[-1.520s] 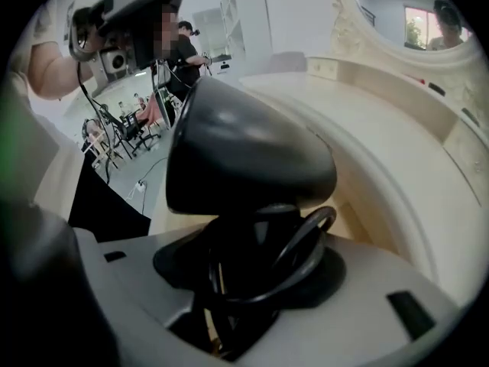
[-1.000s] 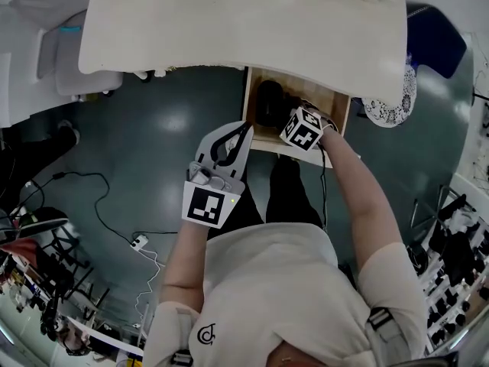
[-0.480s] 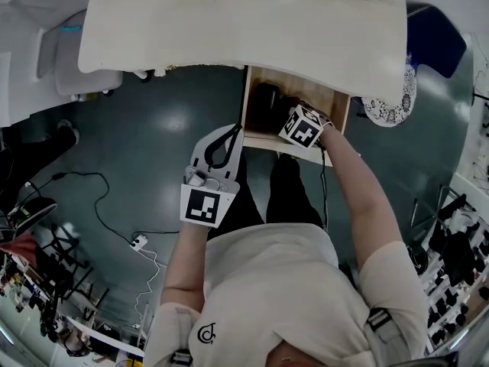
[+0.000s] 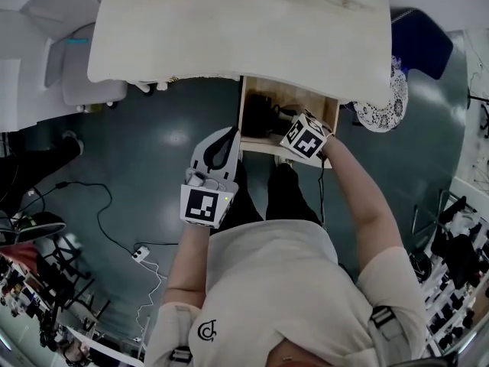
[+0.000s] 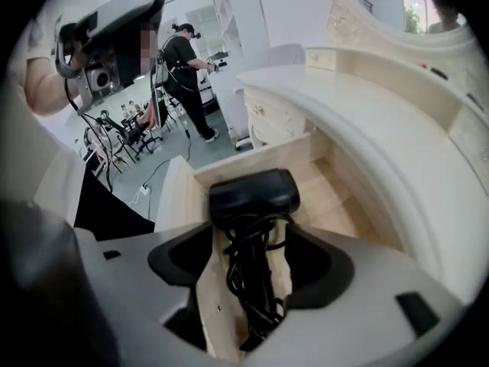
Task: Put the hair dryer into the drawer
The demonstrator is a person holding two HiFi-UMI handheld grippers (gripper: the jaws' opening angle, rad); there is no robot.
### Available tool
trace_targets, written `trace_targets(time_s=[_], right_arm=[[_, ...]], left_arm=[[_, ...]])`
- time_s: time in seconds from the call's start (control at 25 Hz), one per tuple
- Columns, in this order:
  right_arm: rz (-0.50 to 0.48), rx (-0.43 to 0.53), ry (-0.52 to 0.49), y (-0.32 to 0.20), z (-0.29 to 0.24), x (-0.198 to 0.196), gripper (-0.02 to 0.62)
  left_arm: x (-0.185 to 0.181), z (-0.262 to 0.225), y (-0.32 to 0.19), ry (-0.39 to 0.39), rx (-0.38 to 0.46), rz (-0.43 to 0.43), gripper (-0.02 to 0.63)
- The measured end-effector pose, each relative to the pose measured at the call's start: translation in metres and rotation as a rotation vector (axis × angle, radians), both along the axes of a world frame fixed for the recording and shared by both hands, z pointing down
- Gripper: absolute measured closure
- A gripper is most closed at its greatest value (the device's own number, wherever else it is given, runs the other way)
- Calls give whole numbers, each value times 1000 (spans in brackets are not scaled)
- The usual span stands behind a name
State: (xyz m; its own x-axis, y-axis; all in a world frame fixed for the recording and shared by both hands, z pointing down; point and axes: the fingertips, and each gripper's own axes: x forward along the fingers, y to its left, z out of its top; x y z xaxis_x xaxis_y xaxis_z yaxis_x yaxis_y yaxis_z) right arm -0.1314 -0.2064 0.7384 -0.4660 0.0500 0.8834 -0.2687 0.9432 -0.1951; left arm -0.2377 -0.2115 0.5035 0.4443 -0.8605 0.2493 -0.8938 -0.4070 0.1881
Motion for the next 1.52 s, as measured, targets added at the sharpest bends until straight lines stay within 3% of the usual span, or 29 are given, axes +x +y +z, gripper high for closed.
trace_targets(time_s=[0.2,0.36,0.44,0.6,0.8,0.96,1.2,1.52], right_arm=[[130,91,-145,-19,-64,-5,371],[188,192,-219,-31,-121,-4,553],[208,242,-259,-35,-148,-1,586],[278,338,-351,-46,-203,9,588],[463,510,-481,-60,-263,40,588],[555,608,-583,-66,-305,62,588],[643,722,-725,-68,-359,89,589],[659,807,-762,-59,-382,106,591]], left_arm=[[14,-32,-11,-12,65,33,592],[20,-47,-19,-69,65,53,592],[22,-58,-26,-78,73,47,592],[24,-85,-40,-74,107,35,592],[26,-111,-50,-135,166,51,592],[26,-126,-55,-163,198,57,592],[36,-145,-54,-191,253,78,592],[43,-152,-50,-163,252,76,592]])
